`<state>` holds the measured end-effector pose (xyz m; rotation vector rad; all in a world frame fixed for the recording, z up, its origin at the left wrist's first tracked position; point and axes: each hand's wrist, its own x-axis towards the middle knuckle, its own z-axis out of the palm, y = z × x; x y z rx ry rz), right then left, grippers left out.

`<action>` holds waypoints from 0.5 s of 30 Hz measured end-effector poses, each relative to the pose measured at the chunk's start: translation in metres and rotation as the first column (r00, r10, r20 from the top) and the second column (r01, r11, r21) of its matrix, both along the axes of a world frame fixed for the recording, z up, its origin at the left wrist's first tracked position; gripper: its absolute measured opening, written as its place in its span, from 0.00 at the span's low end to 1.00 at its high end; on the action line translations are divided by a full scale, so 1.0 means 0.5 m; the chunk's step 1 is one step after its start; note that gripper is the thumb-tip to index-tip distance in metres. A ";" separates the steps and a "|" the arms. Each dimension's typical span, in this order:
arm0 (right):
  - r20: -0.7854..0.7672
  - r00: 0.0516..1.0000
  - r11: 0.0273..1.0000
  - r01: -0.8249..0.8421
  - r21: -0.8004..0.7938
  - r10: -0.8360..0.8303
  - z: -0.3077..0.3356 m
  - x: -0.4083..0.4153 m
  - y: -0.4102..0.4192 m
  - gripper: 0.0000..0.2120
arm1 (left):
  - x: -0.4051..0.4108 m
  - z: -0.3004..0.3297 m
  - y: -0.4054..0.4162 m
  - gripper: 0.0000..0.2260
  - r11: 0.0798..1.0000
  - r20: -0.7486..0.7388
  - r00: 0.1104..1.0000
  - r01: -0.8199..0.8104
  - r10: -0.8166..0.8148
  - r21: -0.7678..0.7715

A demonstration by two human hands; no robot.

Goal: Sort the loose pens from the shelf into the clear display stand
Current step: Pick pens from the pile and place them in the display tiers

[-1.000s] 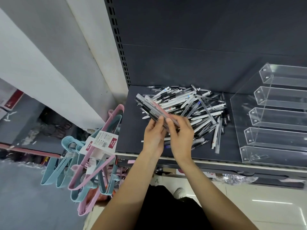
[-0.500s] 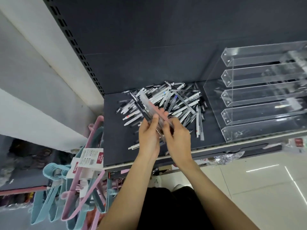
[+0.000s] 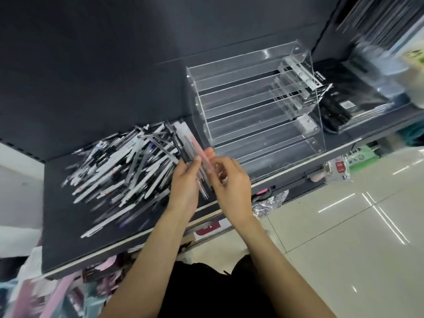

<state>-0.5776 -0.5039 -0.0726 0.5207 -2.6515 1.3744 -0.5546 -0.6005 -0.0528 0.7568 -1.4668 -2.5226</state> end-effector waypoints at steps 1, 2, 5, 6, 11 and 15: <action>-0.011 1.000 0.999 -0.029 -0.018 0.029 0.004 -0.022 0.034 0.07 | -0.019 0.005 0.031 0.13 1.000 0.005 1.000 -0.015 0.015 -0.011; -0.013 0.998 0.998 -0.057 -0.035 0.056 0.009 -0.046 0.070 0.06 | -0.040 0.010 0.063 0.13 0.999 0.010 0.999 -0.041 0.041 -0.007; -0.014 0.995 0.993 -0.104 -0.049 0.103 0.025 -0.121 0.198 0.05 | -0.098 0.030 0.149 0.09 0.985 0.022 0.986 -0.169 0.168 0.048; -0.033 0.993 0.993 -0.113 -0.036 0.111 0.034 -0.151 0.244 0.05 | -0.117 0.038 0.174 0.08 0.974 0.010 0.978 -0.208 0.208 0.085; -0.228 0.959 0.976 -0.132 0.172 0.170 0.080 -0.330 0.427 0.07 | -0.192 0.063 0.255 0.09 0.920 0.002 0.937 -0.345 0.351 0.188; -0.358 0.906 0.958 -0.142 0.248 0.227 0.116 -0.474 0.466 0.09 | -0.227 0.072 0.285 0.08 0.890 0.029 0.905 -0.422 0.423 0.175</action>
